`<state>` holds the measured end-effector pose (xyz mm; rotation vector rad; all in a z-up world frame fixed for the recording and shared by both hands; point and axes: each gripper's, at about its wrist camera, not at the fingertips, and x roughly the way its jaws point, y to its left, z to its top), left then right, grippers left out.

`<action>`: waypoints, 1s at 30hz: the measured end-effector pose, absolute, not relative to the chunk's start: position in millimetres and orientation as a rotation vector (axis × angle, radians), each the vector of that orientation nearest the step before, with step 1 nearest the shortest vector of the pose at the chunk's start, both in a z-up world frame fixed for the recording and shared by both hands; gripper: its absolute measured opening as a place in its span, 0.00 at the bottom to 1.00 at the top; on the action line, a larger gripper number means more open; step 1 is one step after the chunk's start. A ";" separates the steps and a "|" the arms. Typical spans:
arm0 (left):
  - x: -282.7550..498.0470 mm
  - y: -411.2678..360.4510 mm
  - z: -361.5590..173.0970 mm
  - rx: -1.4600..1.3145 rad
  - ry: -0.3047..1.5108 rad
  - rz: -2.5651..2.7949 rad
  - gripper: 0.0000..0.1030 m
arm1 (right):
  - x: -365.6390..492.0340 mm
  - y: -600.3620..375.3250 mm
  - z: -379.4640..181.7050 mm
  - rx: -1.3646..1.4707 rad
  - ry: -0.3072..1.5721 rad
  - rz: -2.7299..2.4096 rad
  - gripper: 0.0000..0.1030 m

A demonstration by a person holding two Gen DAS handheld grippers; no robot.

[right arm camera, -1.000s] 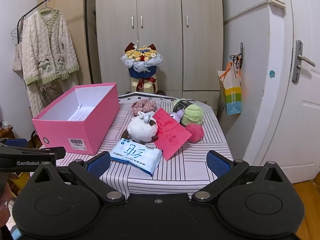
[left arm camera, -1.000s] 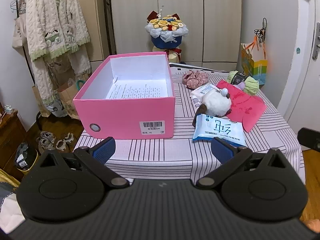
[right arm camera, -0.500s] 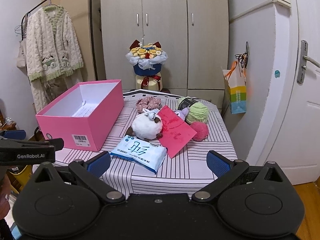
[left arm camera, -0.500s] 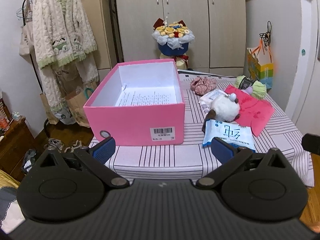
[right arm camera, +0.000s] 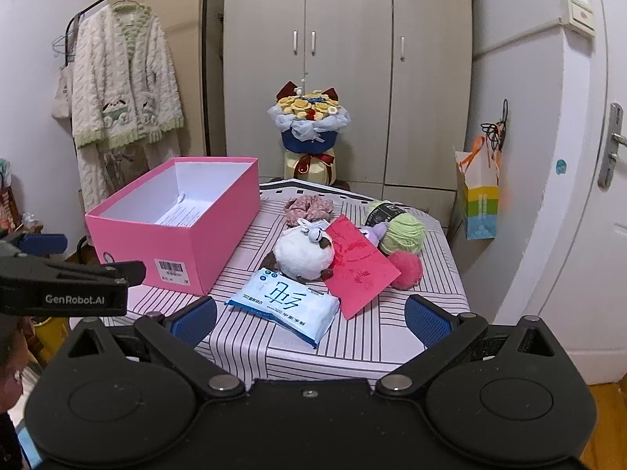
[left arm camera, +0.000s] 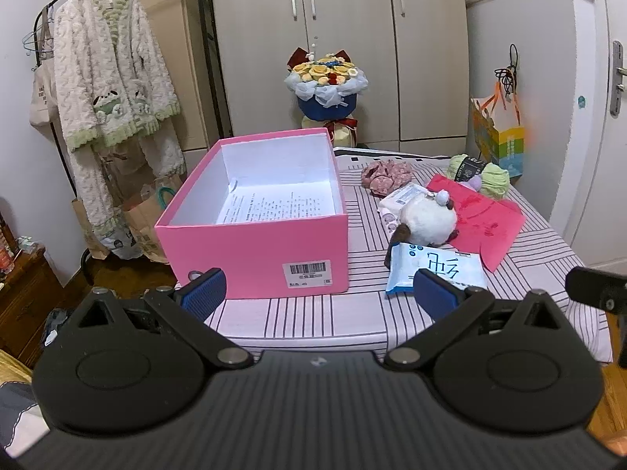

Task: Organize soft objects
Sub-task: 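Move the left tool toward the blue-and-white wet-wipe pack, then close the left gripper on the wet-wipe pack and lift it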

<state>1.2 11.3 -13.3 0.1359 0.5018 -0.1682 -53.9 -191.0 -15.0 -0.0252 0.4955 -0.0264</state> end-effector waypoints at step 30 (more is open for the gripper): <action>76.5 -48.3 -76.5 0.118 0.515 -0.441 0.90 | 32.4 -235.8 -126.2 0.034 0.471 0.250 0.94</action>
